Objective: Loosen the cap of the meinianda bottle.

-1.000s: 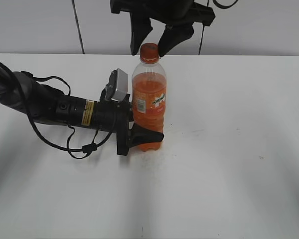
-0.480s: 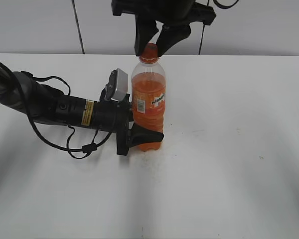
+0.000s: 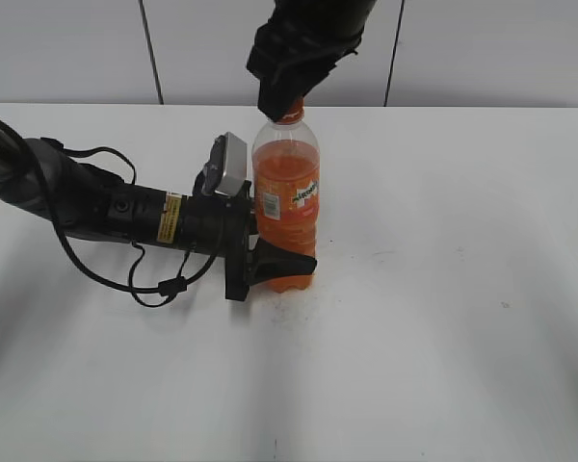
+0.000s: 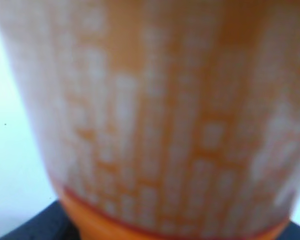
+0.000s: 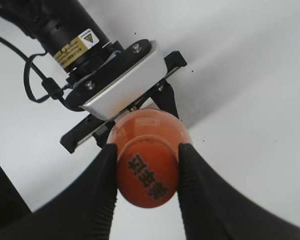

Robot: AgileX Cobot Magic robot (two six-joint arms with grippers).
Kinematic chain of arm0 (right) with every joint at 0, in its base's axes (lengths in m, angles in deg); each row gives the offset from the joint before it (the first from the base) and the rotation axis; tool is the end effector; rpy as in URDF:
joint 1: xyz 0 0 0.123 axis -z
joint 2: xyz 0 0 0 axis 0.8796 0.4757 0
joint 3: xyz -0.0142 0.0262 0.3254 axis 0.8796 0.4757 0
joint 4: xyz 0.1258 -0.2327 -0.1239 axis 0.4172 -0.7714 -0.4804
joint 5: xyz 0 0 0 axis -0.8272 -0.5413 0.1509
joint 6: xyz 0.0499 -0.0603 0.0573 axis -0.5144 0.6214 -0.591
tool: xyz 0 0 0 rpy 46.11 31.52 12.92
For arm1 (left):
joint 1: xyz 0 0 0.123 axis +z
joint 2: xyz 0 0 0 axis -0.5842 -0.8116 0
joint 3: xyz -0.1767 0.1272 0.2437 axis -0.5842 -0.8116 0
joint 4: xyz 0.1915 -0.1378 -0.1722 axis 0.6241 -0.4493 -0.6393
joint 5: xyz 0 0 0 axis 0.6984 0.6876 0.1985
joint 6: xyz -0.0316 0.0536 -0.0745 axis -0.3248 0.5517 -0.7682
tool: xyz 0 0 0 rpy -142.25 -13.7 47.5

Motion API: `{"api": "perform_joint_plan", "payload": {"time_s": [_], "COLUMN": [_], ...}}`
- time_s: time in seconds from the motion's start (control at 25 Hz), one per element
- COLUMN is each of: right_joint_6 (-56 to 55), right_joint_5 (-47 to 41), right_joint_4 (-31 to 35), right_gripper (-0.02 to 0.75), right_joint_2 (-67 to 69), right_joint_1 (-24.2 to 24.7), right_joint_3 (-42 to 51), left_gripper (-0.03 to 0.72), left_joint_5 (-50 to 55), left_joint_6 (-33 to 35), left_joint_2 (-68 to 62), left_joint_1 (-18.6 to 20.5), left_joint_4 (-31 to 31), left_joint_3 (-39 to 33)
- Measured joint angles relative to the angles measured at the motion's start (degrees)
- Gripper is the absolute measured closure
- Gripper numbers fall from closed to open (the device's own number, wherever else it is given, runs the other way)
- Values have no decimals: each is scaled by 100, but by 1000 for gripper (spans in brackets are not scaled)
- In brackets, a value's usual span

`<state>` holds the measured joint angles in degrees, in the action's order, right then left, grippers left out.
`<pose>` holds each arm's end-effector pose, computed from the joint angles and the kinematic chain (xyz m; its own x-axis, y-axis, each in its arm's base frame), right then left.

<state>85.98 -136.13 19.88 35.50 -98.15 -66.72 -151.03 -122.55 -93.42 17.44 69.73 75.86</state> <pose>0.3856 0.3055 0.3479 -0.4463 -0.7952 -0.4104 -0.8710 0.4913 -0.0048 0.4092 -0.2263 0.0581 -0.0306 0.3321 -0.9428 0.9994 0.0257 -0.0234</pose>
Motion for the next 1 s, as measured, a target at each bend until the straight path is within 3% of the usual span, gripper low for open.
{"api": "perform_joint_plan", "payload": {"time_s": [1.0], "right_joint_6": [6728], "right_joint_5": [-61], "right_joint_4": [68], "right_gripper": [463], "right_joint_2": [-17], "right_joint_1": [0], "right_joint_3": [-1], "left_gripper": [288], "left_joint_5": [0], "left_joint_6": [47], "left_joint_2": [0], "left_joint_1": [0], "left_joint_4": [6], "left_joint_3": [0]}}
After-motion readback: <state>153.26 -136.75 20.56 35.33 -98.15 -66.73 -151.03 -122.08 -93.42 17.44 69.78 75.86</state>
